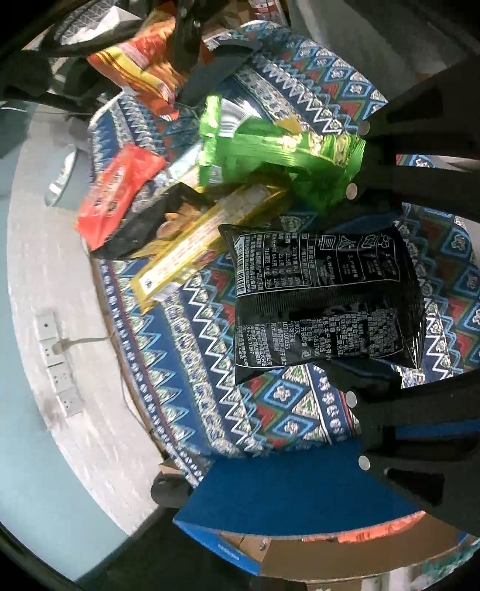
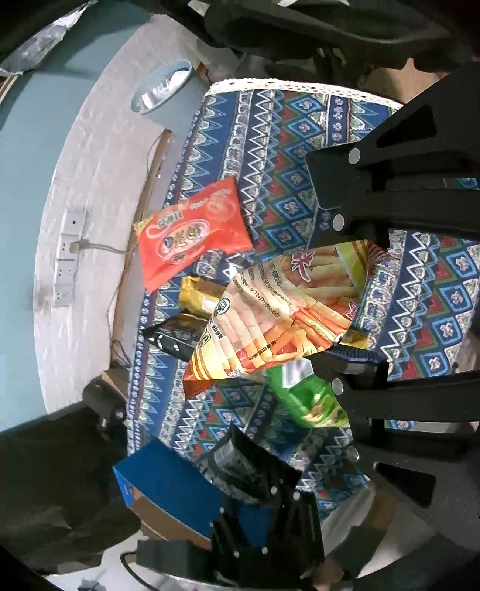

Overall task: Organize snacks
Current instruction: 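Grasp the black bag with the left tool while the right tool grasps the striped fries bag, then carry both bags over the cardboard box and release them inside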

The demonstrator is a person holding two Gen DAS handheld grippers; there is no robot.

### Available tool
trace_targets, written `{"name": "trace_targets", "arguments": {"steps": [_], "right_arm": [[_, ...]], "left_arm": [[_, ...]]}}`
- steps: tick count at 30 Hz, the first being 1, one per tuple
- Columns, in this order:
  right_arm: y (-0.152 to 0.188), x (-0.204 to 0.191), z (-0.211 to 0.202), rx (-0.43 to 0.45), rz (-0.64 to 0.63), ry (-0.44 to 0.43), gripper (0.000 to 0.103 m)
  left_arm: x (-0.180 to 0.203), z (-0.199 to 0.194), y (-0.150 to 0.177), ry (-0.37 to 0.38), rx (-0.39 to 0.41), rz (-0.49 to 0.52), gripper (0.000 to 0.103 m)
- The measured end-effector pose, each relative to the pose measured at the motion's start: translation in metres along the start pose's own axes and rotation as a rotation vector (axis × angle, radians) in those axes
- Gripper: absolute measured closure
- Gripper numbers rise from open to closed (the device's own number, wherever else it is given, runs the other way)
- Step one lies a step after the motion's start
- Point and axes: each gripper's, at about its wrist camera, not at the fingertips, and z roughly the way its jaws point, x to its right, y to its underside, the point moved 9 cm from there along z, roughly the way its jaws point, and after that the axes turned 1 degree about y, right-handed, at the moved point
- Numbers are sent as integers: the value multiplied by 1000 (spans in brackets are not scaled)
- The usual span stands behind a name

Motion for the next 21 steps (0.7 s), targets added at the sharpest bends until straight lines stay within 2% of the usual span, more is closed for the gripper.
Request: {"name": "trace_targets", "arguments": {"steps": [10,21], "right_arm": [[-19,-15,-9,40,-18,-3,67],[-45,-55,-15,70,-66,-59,67]], "left_arm": [[-26,-35,-1,-7,97,-11,46],[-45,-71,-1,-57,181,-6,46]]}}
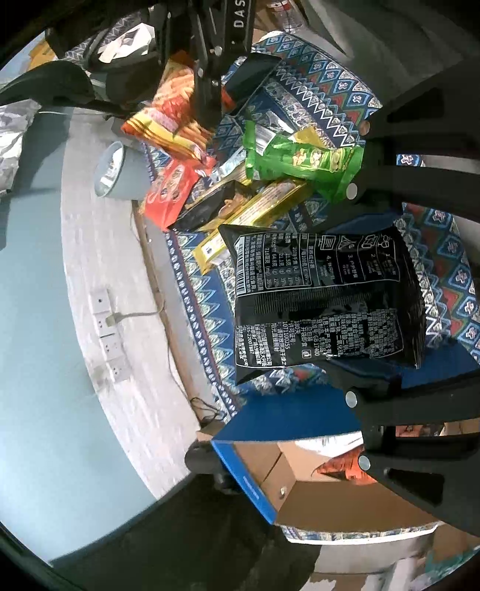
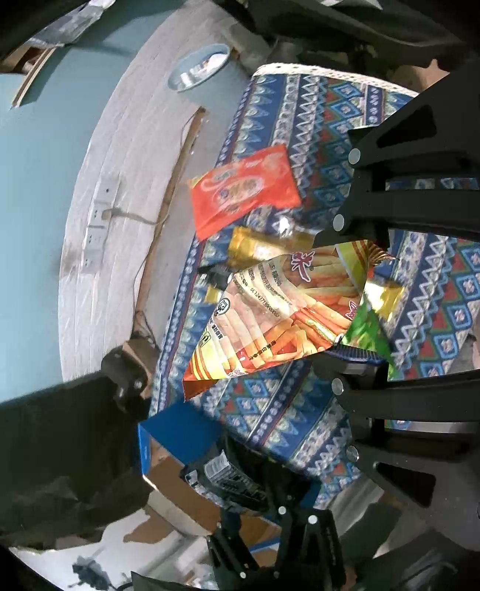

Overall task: Organize snacks
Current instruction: 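Carry both bags over the cardboard box and release them inside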

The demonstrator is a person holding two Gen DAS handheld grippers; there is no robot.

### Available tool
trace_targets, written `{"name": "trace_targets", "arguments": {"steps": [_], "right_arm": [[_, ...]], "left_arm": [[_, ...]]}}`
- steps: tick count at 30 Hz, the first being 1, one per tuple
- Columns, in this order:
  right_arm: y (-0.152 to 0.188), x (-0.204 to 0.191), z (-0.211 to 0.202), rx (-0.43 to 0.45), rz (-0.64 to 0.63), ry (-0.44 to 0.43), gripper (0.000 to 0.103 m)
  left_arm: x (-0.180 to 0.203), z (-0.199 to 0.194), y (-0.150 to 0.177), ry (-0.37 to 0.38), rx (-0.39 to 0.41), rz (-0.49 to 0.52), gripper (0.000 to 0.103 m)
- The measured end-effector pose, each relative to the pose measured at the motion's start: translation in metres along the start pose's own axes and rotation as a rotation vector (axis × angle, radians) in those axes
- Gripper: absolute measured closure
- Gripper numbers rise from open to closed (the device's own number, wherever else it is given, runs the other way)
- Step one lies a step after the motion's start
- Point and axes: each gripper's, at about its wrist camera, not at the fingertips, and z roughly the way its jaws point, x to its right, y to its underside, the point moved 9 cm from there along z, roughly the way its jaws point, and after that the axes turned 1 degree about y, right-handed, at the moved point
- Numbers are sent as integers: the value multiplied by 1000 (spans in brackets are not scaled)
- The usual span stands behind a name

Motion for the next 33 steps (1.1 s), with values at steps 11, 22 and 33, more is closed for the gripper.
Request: {"name": "trace_targets", "arguments": {"steps": [11,22,33], "right_arm": [[-30,-52,6,15,-74,-57,67],[-61,-106,16,32,-125,-111,67],[-94,-164,30,48,-180,-160,67]], "left_arm": [[-36,-24,1,-34,57,-35,46],[-82,-38,12,-79,88,-100,46],[-136,-45,30,-117,92,-202,46]]}}
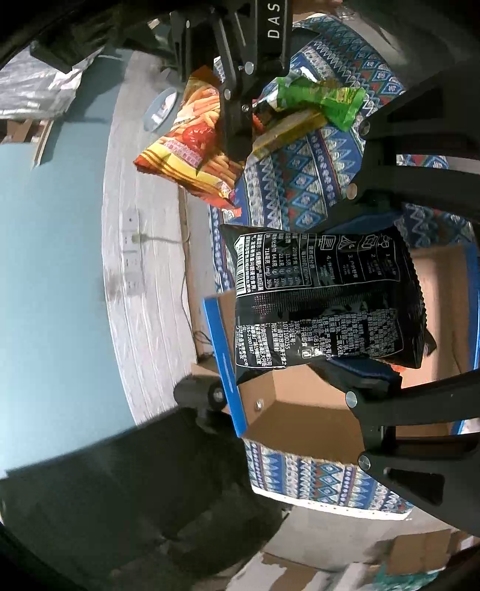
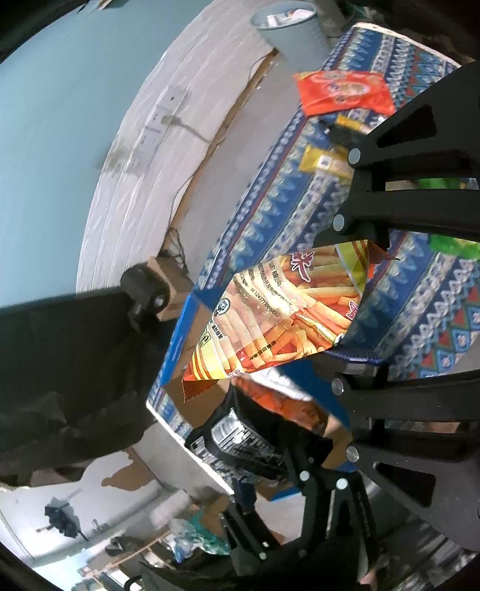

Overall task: Organize snacks
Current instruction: 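Carry both bags over the cardboard box and release them inside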

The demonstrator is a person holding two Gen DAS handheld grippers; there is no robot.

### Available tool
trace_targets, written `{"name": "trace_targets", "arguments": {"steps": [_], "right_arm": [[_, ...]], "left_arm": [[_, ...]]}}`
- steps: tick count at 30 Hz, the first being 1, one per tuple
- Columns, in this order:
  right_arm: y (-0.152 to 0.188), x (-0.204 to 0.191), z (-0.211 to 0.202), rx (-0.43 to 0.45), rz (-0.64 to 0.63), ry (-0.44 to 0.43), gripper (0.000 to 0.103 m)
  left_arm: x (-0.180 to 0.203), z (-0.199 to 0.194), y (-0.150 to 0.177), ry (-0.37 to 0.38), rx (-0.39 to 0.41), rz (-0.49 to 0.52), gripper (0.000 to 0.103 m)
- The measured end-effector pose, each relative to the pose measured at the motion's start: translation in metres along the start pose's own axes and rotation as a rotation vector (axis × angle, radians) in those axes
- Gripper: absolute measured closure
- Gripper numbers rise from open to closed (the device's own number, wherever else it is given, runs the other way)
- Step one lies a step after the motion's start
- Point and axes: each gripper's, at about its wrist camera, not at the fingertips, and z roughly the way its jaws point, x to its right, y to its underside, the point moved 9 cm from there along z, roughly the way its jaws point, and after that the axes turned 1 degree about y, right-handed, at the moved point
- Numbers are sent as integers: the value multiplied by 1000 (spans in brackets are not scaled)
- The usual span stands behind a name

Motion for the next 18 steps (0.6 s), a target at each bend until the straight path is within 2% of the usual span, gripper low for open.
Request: {"name": "trace_targets", "arguments": {"steps": [18], "right_arm": [[-37,-83,64,-47,-85,-68,67]], "left_arm": [[-99,9,38,-109,-51,-156,46]]}}
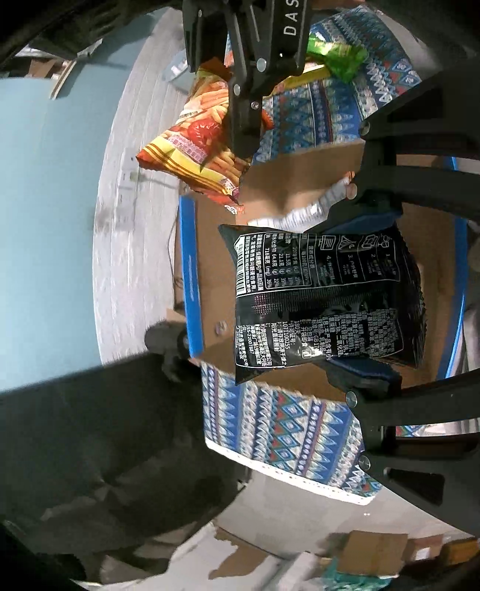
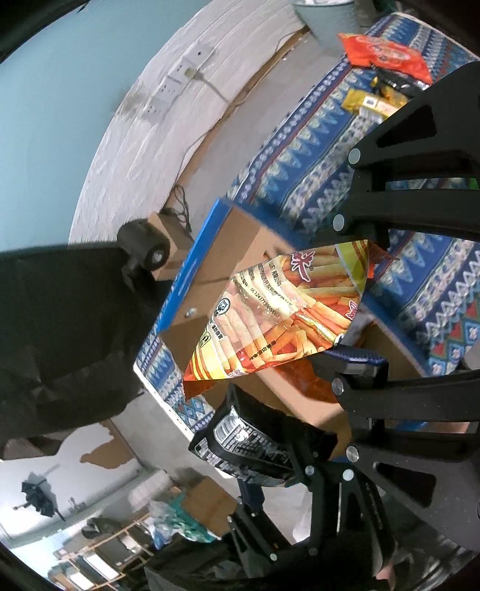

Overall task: Organize snacks
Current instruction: 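Carry both bags over the cardboard box and release them inside, then move both tools back over the remaining snacks on the cloth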

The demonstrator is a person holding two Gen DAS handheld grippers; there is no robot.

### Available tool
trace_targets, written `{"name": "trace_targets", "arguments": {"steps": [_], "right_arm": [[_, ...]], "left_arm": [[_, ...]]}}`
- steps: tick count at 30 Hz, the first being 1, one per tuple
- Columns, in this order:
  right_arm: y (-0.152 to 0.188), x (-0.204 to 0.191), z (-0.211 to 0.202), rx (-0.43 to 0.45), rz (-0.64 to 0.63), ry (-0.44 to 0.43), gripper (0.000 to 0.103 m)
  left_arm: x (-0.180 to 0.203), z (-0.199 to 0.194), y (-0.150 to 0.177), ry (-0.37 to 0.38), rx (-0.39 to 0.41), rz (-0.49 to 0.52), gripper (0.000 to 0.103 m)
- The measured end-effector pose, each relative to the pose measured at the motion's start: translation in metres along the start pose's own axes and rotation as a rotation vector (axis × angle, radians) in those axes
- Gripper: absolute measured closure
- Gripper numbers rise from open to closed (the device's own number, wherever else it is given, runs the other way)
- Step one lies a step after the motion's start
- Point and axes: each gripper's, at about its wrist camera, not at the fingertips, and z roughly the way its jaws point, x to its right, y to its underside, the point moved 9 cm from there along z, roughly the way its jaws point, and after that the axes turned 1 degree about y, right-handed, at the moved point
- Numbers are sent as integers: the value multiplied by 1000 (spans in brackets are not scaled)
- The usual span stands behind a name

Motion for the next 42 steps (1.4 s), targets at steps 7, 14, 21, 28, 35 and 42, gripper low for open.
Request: {"name": "trace_targets", "arguments": {"steps": [7,14,21,28,35,42], "right_arm": [[-11,-21,25,-27,-15,-20,66],[-14,-31,43,-49,-21,-32,58],[-14,-22,30,-26,-6,-14,42],[-2,6,2,-5,11,28,38],[17,41,-27,8,42,76,37],[39,67,-54,24,67,109,36]], "left_arm": [[-30,9,9,-45,-27,-43,46],[-47,23,17,-82,-77,-74,38],[-34,13,6,-71,-48,-71,24],[-4,4,-4,-47,-19,-10,23],[37,-5,-11,-13,4,77,23],[75,-12,-17,12,21,153,23]]}}
